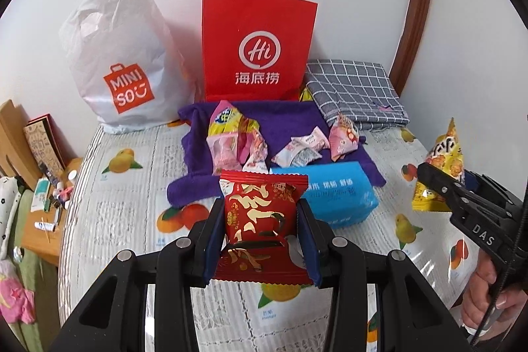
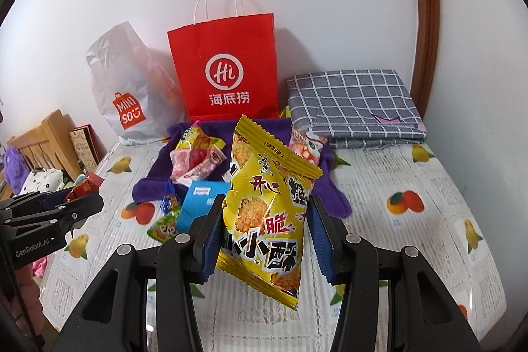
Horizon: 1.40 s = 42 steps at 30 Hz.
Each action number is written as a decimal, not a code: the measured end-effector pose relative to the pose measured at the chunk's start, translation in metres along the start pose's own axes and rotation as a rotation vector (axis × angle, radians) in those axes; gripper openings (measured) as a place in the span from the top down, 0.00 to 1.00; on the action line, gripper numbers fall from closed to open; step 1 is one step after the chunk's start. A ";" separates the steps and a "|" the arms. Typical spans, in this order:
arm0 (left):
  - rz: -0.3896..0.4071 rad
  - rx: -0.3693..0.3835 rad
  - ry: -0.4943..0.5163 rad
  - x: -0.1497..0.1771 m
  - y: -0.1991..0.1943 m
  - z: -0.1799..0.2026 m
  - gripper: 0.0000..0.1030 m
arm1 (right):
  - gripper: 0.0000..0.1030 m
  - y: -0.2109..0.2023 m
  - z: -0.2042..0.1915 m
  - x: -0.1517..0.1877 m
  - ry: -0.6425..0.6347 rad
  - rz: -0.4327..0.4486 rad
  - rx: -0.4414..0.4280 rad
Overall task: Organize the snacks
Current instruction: 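Carry the red packet left while the right carries the yellow bag over the towel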
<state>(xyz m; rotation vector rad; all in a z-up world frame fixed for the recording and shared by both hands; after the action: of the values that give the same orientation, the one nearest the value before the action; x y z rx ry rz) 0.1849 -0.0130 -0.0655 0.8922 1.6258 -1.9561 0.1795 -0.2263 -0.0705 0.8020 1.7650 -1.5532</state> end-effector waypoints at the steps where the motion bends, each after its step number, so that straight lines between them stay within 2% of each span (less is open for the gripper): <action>1: 0.001 0.000 -0.001 -0.003 0.001 0.000 0.62 | 0.53 0.003 0.000 -0.004 -0.003 -0.001 -0.001; 17: -0.015 -0.013 -0.036 -0.051 0.046 -0.025 0.62 | 0.53 0.065 0.008 -0.053 -0.008 -0.030 -0.011; 32: -0.028 -0.021 -0.042 -0.087 0.092 -0.033 0.62 | 0.53 0.125 -0.011 -0.100 -0.048 -0.046 -0.073; 42: -0.053 -0.024 -0.034 -0.101 0.130 -0.032 0.62 | 0.53 0.181 -0.020 -0.117 -0.058 -0.101 -0.106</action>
<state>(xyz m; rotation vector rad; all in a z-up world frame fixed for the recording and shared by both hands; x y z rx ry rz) 0.3514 -0.0156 -0.0857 0.8103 1.6663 -1.9726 0.3920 -0.1895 -0.0840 0.6192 1.8534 -1.5176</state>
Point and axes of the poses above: each gripper's, at about its wrist camera, not at the fingertips, and y roughly the way its jaws point, z to its right, x to its underside, the point moved 8 cm from there along y, roughly the way its jaws point, and after that the axes turned 1 degree about x, right-handed, at the moved point
